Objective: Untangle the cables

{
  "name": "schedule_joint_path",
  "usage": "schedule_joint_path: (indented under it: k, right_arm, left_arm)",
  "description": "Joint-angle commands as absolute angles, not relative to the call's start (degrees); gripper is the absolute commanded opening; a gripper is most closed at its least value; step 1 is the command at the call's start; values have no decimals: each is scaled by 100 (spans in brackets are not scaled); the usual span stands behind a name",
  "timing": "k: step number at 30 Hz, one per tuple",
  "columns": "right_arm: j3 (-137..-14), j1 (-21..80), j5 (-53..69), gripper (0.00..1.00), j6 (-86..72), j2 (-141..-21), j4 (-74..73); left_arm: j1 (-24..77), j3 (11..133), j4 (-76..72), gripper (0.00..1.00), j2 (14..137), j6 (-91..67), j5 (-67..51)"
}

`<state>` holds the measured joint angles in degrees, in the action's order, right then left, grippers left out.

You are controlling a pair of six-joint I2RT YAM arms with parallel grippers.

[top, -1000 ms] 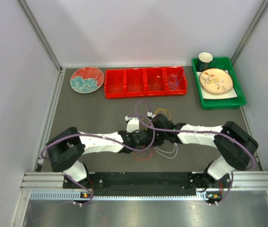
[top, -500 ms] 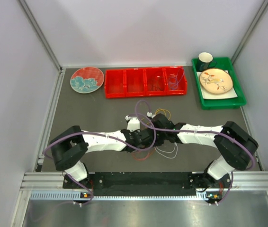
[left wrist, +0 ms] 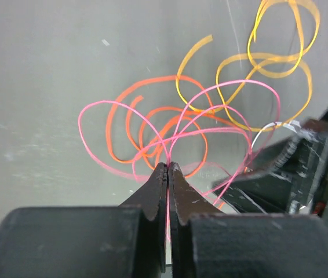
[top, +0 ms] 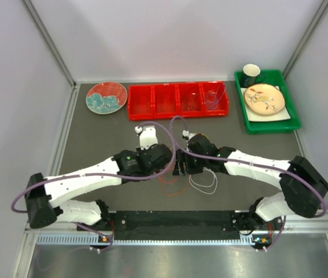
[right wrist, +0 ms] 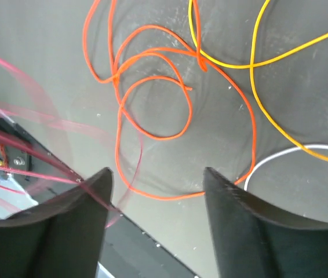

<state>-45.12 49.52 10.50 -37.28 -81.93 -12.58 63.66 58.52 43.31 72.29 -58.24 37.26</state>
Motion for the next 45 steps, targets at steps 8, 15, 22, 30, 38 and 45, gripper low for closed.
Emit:
schedule_joint_path:
  k: [8, 15, 22, 30, 38, 45]
  right_arm:
    - [-3763, 5027, 677, 86, -4368, -6382, -906]
    - [-2717, 5036, 729, 86, -4816, -6310, -194]
    - [-2268, 5159, 642, 83, -4913, -6908, 465]
    - [-1785, 5572, 405, 78, -4974, -7733, 1860]
    - [-1609, 5651, 580, 73, -4948, -8586, 2803]
    - [-1582, 5643, 782, 70, -4975, -9307, 3515]
  left_arm:
    - [5294, 6425, 4396, 0, 6240, -4642, 4395]
    - [4140, 6837, 3692, 0, 6450, -3684, 3718]
    - [3491, 7864, 3358, 0, 7381, -3077, 3411]
    - [2699, 8673, 2822, 0, 8384, -2777, 2770]
    - [2057, 9412, 2505, 0, 9641, -2883, 2355]
    - [1890, 10237, 2417, 0, 10738, -2848, 2469]
